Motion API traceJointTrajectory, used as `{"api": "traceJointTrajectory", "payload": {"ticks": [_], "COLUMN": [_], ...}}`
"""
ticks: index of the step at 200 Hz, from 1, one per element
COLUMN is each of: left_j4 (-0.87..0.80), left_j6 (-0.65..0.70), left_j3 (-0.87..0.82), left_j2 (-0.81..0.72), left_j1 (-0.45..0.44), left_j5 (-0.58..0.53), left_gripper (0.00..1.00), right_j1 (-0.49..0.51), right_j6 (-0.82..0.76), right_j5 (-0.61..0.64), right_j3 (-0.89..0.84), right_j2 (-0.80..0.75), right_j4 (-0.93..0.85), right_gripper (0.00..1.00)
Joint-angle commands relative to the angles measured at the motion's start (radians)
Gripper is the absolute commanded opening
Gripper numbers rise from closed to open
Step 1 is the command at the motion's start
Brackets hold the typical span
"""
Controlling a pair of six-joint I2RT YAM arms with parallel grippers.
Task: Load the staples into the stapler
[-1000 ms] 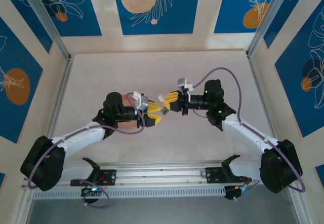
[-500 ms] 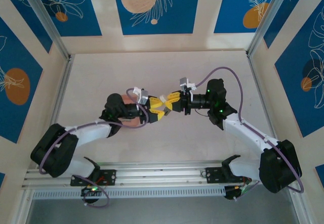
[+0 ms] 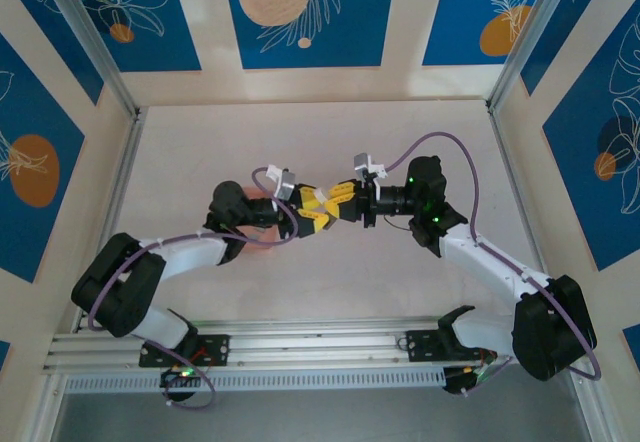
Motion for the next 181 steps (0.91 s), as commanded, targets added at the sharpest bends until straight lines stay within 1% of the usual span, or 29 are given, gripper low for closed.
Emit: {"api": "traceJointTrajectory", "payload": {"ticks": [1,70,113,127,145,152,159,161,163,171,181], "left_j4": [0.027,0.054,0.059,0.035,-0.023,-0.065,-0.121,-0.14,-0.161,-0.256,-0.387], "left_j6": [0.01,0.001,0.003,0.009,0.03,0.042,0.056,0.059,0.064,0.076,0.088], "left_j3": [0.039,0.055,0.047,0.043,0.033,0.03,0.028,0.027,0.027,0.03,0.042], "left_j2": [0.019,0.052,0.05,0.04,0.013,-0.003,-0.024,-0.031,-0.037,-0.065,-0.105], "left_j1": [-0.018,-0.037,-0.038,-0.039,-0.039,-0.039,-0.039,-0.039,-0.04,-0.04,-0.042], "left_j5": [0.048,0.049,0.032,0.004,-0.055,-0.088,-0.125,-0.139,-0.153,-0.208,-0.287], "left_gripper": [0.52,0.46,0.27,0.21,0.17,0.16,0.14,0.13,0.13,0.12,0.1], "right_j1": [0.011,0.024,0.026,0.026,0.027,0.027,0.026,0.027,0.027,0.026,0.027], "right_j6": [0.009,0.019,0.023,0.025,0.027,0.028,0.032,0.033,0.034,0.049,0.087], "right_j5": [-0.003,0.004,0.008,0.016,0.034,0.052,0.075,0.089,0.093,0.142,0.233], "right_j3": [0.002,0.002,-0.001,-0.004,-0.005,-0.006,-0.006,-0.006,-0.006,-0.003,0.006], "right_j2": [0.012,0.017,0.015,0.01,0.0,-0.007,-0.017,-0.023,-0.025,-0.042,-0.073], "right_j4": [0.029,0.042,0.043,0.042,0.025,0.01,-0.012,-0.022,-0.026,-0.056,-0.111], "right_gripper": [0.0,0.0,0.0,0.0,0.0,0.04,0.13,0.17,0.18,0.27,0.34]}}
